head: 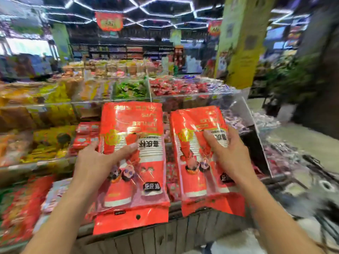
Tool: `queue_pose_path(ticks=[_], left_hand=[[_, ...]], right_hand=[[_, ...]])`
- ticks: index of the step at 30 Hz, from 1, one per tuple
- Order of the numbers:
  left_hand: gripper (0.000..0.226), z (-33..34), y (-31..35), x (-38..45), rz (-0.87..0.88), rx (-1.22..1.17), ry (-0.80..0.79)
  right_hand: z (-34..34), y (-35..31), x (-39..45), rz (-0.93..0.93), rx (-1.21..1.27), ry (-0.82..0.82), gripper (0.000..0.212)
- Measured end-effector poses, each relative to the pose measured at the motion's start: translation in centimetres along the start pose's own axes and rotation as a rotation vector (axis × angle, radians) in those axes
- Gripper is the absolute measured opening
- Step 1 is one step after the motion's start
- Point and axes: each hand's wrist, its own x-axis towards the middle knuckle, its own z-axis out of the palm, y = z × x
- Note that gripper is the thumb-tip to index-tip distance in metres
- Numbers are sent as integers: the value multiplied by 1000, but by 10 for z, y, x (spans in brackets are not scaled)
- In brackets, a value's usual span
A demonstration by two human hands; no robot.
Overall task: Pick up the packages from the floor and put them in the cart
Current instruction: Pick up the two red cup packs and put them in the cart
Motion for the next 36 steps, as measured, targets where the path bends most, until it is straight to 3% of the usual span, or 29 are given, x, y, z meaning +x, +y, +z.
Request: queue_pose_path(ticks=[3, 7, 12, 18, 20, 23, 26, 32, 36], left_hand=[[32, 78, 24, -24, 21, -42, -137], [63, 170, 47, -54, 12, -119, -315], [71, 290, 70, -111, 13, -189, -487], [24, 435, 92, -206, -4, -248, -628], [31, 473, 94, -228, -18, -260, -692], [59, 541, 96, -270, -90, -289, -823], [72, 604, 96, -306, -130, -280, -934], [100, 727, 83, -361, -170, -219, -1088], [87, 815, 80, -391, -164, -194, -1145]], right_hand=[[-73, 20, -4, 27, 27, 131, 64], [-177, 45, -13, 28, -55, 287, 59], [-308, 85, -30, 91, -77, 393, 51], [-456, 128, -59, 178, -142, 522, 36], [-493, 141, -69, 210, -146, 555, 39], [-555, 164, -88, 250, -168, 637, 54], [-608, 188, -106, 292, -167, 724, 47], [-696, 255, -118, 362, -196, 859, 56], [-755, 308, -95, 401, -242, 901, 62]])
